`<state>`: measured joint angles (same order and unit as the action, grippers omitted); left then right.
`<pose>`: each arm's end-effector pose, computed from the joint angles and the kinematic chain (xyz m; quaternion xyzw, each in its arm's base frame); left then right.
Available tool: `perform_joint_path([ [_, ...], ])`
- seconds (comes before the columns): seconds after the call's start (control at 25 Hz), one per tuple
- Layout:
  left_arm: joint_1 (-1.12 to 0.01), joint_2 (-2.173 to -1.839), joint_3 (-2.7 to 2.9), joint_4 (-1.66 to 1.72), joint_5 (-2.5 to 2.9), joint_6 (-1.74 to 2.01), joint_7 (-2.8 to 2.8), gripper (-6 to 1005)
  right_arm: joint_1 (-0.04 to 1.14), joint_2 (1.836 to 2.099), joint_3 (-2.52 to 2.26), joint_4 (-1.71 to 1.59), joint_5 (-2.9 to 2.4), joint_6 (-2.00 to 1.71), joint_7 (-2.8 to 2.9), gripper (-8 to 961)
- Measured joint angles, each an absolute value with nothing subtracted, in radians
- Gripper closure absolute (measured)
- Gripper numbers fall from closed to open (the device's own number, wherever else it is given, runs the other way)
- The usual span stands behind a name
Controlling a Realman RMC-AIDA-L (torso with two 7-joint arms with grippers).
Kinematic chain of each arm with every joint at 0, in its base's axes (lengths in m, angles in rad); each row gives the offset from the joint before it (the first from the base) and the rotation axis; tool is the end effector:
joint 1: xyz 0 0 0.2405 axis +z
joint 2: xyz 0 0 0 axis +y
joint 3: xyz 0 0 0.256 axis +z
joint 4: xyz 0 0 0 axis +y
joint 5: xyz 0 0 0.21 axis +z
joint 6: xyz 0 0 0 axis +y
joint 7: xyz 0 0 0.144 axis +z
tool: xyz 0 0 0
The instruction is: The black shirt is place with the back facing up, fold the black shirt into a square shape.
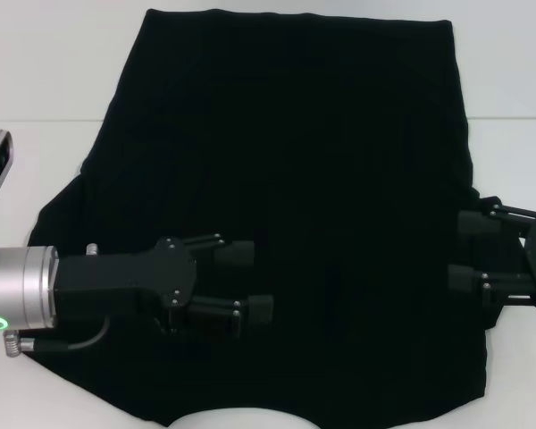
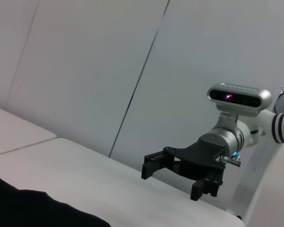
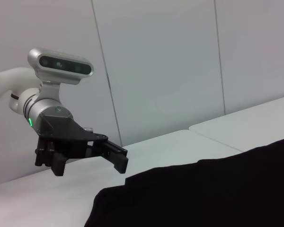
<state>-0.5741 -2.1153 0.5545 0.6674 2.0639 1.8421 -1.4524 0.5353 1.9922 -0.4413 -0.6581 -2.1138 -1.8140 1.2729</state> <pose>-0.2299 0.3066 0.0017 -0.9252 -0.2102 -0.3156 0.0128 0.2763 0.3145 0.0557 -0.9408 0.1584 0.2718 0.1263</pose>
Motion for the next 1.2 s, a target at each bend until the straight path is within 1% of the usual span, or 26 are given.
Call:
perform_joint_path([
  [0.8, -0.574, -2.115, 0.554, 0.667, 2.063, 1.839, -1.456, 49, 0.535, 1.993, -0.451, -0.658, -2.114, -1.813, 1.274, 69],
  [1.2, -0.58, -2.108, 0.534, 0.667, 2.065, 1.827, -1.479, 50, 0.537, 1.998, -0.449, -0.658, -2.114, -1.812, 1.28, 69],
])
